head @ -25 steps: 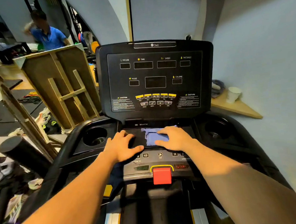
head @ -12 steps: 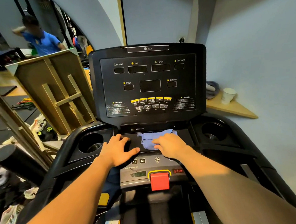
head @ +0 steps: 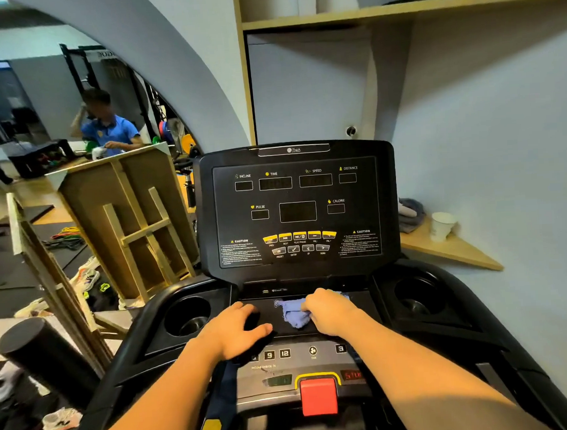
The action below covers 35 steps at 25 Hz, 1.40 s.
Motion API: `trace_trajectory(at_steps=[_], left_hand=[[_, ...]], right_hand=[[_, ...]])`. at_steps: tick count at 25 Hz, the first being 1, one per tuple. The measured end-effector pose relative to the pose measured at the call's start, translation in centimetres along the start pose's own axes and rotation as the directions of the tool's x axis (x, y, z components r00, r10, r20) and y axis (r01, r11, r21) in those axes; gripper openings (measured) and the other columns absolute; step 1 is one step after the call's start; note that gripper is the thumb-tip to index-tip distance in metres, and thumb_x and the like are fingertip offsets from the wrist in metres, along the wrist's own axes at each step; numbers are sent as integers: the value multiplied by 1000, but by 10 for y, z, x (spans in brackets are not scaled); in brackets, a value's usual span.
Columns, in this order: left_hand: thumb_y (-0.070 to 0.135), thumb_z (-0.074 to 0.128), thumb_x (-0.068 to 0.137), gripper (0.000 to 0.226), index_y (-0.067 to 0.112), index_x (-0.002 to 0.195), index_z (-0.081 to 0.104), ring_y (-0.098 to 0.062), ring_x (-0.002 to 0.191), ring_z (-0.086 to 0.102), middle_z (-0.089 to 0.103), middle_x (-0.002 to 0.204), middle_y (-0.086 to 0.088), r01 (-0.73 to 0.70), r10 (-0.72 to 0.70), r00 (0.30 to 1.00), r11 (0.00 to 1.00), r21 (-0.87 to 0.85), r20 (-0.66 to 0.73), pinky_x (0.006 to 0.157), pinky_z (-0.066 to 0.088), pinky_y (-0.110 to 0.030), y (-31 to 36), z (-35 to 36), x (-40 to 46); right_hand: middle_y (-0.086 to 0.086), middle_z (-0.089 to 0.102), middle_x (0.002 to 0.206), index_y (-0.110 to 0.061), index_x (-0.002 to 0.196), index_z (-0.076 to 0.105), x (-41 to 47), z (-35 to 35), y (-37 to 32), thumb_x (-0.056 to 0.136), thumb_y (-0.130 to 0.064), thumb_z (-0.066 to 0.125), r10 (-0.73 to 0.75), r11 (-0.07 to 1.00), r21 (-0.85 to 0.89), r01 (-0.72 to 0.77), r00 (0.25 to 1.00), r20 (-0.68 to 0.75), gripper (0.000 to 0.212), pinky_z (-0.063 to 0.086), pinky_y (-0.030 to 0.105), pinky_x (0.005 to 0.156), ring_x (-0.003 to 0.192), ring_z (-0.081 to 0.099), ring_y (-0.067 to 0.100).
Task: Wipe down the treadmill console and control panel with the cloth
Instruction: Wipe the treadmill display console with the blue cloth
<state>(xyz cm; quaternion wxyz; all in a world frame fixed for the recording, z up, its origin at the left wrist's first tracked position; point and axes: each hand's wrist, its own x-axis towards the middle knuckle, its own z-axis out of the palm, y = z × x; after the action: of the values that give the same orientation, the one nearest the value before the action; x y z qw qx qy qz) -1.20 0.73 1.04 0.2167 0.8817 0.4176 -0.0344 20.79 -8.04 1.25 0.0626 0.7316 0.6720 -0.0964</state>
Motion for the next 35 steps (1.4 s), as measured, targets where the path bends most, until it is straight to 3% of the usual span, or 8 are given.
trace_trajectory(at_steps=[3, 10, 17, 21, 26, 28, 32, 35], left_hand=[[69, 48, 86, 66, 26, 136, 52, -19, 117, 56, 58, 125, 0, -2, 2, 1000, 1000, 11, -29, 100, 45, -33, -1, -18, -1], [59, 48, 93, 71, 18, 150, 36, -26, 137, 44, 40, 151, -7, -48, 76, 969, 991, 122, -235, 113, 36, -38, -5, -94, 12], [50, 60, 90, 87, 21, 158, 14, -35, 148, 21, 12, 165, -13, -4, 186, 794, 954, 301, -579, 116, 34, -51, -21, -206, 70], [56, 61, 87, 98, 29, 158, -1, -35, 153, 4, -5, 168, -8, 19, 222, 787, 924, 382, -575, 119, 27, -53, -31, -232, 103], [59, 62, 85, 102, 27, 158, -2, -36, 153, 3, -1, 168, -7, -58, 296, 802, 903, 425, -519, 120, 25, -54, -33, -229, 136], [59, 63, 84, 104, 27, 158, -2, -36, 153, 2, 3, 168, -7, -65, 303, 790, 906, 419, -533, 119, 26, -55, -36, -225, 140], [58, 66, 82, 104, 29, 158, 1, -35, 152, 7, 9, 167, -6, -83, 327, 768, 903, 421, -550, 113, 36, -58, -41, -226, 142], [54, 69, 81, 104, 27, 159, 5, -36, 151, 10, 12, 167, -7, -87, 330, 751, 908, 409, -573, 113, 36, -58, -41, -223, 144]], right_hand=[[11, 60, 96, -16, 88, 65, -3, -19, 12, 89, -1, 56, 43, 988, 149, -33, 997, -68, 18, 49, 36, 70, 89, 63, 32], [10, 65, 91, -13, 88, 72, -12, -90, 46, 90, -5, 58, 141, 954, 292, -72, 964, -224, 17, 52, 41, 70, 80, 62, 28], [5, 66, 76, -16, 89, 76, -17, -119, 63, 88, -4, 58, 222, 919, 385, -85, 918, -327, 21, 49, 35, 62, 71, 61, 21], [-6, 64, 75, -22, 99, 77, -18, -124, 74, 89, -4, 60, 283, 893, 436, -109, 890, -358, 27, 44, 22, 62, 72, 60, 13], [8, 73, 76, -27, 81, 76, -14, -160, 101, 86, -13, 67, 396, 840, 521, -154, 830, -393, 17, 58, 45, 75, 74, 68, 21], [14, 74, 83, -18, 83, 76, -16, -199, 117, 86, -9, 65, 505, 785, 597, -166, 729, -461, 15, 56, 41, 76, 76, 67, 22], [16, 70, 83, -9, 95, 73, -17, -288, 155, 86, -8, 53, 642, 766, 632, -114, 178, -746, 21, 54, 44, 80, 80, 63, 33], [12, 72, 97, -13, 103, 70, 6, -278, 157, 87, -11, 55, 461, 885, 463, -38, 205, -864, 22, 55, 45, 83, 89, 65, 30]])
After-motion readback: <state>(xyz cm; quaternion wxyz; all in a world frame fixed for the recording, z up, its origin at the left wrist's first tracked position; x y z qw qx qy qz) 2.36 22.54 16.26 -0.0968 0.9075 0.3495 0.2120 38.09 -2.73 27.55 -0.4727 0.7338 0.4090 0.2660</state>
